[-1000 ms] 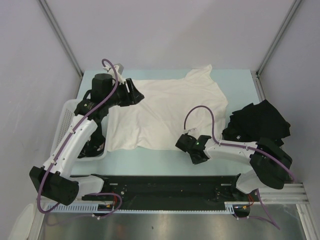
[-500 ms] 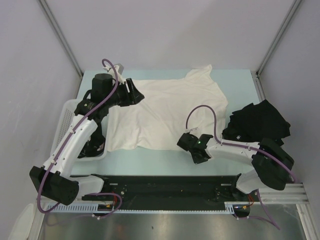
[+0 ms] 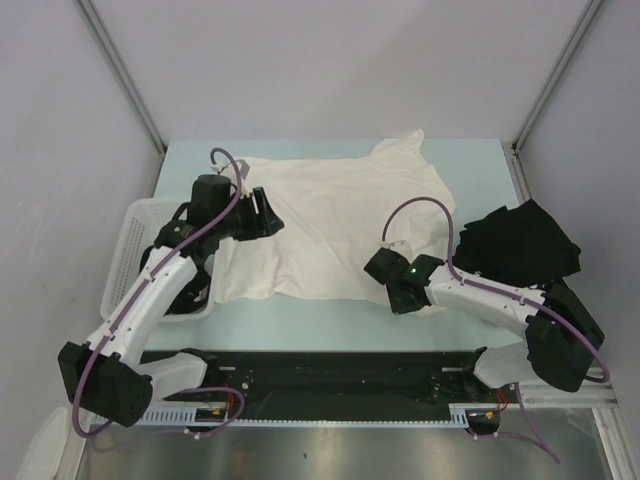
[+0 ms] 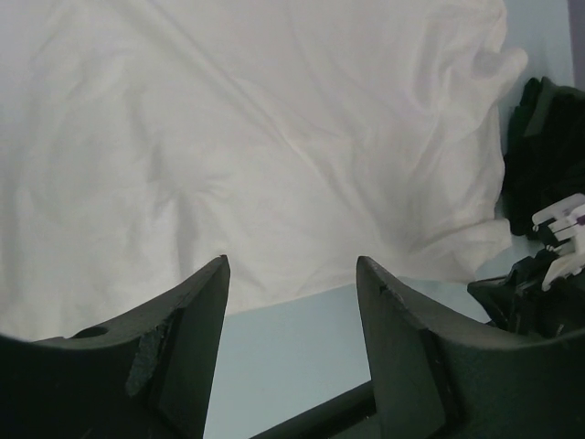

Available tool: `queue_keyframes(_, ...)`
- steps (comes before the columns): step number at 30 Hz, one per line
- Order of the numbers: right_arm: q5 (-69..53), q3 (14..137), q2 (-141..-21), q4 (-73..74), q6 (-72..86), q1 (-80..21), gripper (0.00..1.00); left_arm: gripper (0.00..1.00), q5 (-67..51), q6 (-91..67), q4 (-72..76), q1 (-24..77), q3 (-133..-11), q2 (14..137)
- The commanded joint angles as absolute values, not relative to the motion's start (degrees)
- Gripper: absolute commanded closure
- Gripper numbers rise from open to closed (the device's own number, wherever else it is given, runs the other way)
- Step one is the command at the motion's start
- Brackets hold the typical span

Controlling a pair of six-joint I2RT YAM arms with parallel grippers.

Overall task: Fold and stack the t-shirts
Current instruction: Grap the side of the flattened tshirt closest away from the robot with both arms

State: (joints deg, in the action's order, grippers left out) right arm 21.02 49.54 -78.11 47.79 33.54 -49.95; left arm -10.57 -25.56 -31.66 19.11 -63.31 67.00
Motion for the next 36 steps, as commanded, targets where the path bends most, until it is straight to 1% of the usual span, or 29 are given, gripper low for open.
queue_keyframes(1, 19.6, 51.5, -79.54, 47.2, 32.26, -49.75, 0.91, 0.37, -7.04, -27.07, -35.32, 19.77, -59.33, 61.8)
queue_keyframes(6, 18.46, 51.68, -80.68, 45.79, 31.64, -49.57, 0.91, 0.37, 0.42, -27.42, -43.05, 19.86, -57.05, 59.86)
queue_keyframes(9, 17.93, 51.85, -81.21, 45.09, 31.2, -49.48, 0.92, 0.36, 3.25, -26.63, -44.56, 19.95, -55.29, 58.98)
queue_keyframes(17, 17.05, 52.03, -82.44, 43.95, 30.32, -48.61, 0.92, 0.36, 5.71, -25.32, -49.13, 20.3, -54.67, 63.28)
queue_keyframes(26, 16.35, 52.03, -82.7, 43.59, 29.01, -46.85, 0.92, 0.37, 5.63, -26.71, -49.56, 20.22, -55.98, 68.2)
queue_keyframes(29, 16.26, 52.03, -82.62, 43.59, 28.39, -46.41, 0.92, 0.37, 5.89, -27.07, -49.83, 20.57, -56.42, 67.85)
queue_keyframes(36, 14.68, 52.03, -83.23, 42.1, 27.33, -44.91, 0.92, 0.4, 8.17, -27.42, -52.73, 20.65, -56.69, 69.17)
